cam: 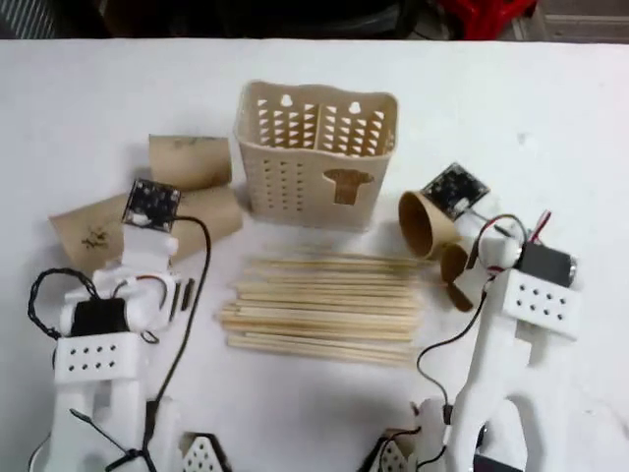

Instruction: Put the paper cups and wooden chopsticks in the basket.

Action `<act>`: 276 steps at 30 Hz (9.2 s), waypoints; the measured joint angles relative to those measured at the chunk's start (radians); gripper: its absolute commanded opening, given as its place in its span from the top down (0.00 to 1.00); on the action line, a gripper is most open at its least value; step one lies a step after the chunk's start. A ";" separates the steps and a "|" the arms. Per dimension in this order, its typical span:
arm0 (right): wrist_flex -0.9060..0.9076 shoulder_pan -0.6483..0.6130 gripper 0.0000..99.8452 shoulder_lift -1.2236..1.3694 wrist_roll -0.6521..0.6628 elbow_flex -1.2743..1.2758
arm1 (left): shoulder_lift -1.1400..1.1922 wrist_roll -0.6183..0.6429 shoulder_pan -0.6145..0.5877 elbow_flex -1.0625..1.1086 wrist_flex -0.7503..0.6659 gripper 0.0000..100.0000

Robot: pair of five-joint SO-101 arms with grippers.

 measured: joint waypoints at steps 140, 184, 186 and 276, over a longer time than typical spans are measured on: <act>-0.402 -0.290 0.64 -0.084 -0.439 0.189 | 0.000 0.000 0.086 0.080 -0.058 0.80; 0.252 -0.091 0.98 0.420 -0.763 -0.982 | 0.000 0.000 0.086 0.080 -0.064 0.80; 0.310 -0.095 0.98 0.420 -0.773 -1.080 | 0.000 0.000 0.086 0.083 -0.064 0.80; 0.459 -0.411 0.67 0.890 -0.893 -1.573 | 0.000 0.000 0.086 0.091 -0.109 0.80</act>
